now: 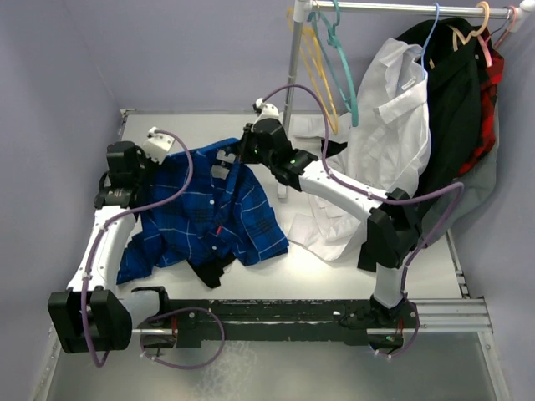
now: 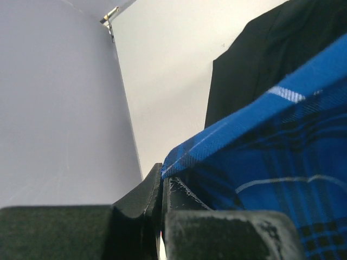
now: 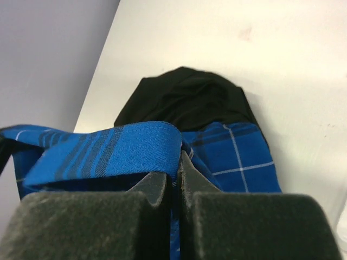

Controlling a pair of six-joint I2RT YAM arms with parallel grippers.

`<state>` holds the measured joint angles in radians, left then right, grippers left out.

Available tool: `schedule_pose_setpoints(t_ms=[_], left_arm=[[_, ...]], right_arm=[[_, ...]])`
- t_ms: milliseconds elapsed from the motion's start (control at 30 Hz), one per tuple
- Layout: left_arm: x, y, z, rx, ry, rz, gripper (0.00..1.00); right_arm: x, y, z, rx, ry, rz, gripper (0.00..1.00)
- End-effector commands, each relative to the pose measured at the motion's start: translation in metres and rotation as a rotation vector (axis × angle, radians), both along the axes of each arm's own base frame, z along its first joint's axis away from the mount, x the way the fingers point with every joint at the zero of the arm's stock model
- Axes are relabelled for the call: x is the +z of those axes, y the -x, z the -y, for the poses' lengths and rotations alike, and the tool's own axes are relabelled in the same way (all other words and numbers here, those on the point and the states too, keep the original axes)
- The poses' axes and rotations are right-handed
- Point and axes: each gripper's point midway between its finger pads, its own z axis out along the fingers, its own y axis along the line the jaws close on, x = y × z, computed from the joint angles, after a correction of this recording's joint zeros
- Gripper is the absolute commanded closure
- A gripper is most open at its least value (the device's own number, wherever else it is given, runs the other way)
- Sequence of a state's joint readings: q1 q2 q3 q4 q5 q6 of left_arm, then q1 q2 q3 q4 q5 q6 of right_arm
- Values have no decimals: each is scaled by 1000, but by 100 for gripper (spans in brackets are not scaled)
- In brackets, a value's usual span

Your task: Place the shirt on the hanger

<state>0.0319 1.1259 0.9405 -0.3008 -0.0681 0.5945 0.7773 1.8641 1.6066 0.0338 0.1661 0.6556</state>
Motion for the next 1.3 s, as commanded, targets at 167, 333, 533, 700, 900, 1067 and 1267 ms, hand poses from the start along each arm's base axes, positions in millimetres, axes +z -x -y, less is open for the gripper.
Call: schedule_pose_setpoints(t_ms=[167,333,533,700,900,1067,1267], left_arm=[[13,-4,0,-37,128,56,100],[2,0,9,-61,179,17,100],[-21,0,6,-27,198,-19,100],[-31,-2,-4,36,184,-23,100],[-39,-2,-5,55,198,-39,100],[-40,-3,-9,75,185,-39,100],[-44,1,-13,87,168,-50,100]], right_arm=[[2,21,-40,137,-116,-30,100],[-2,33,-51,228,-158,-18,100],[-10,21,-45,213,-139,-13,100],[-11,9,-42,238,-175,-20,69],[1,11,-22,284,-62,118,17],[13,22,3,362,-107,175,0],[7,44,36,432,-108,243,0]])
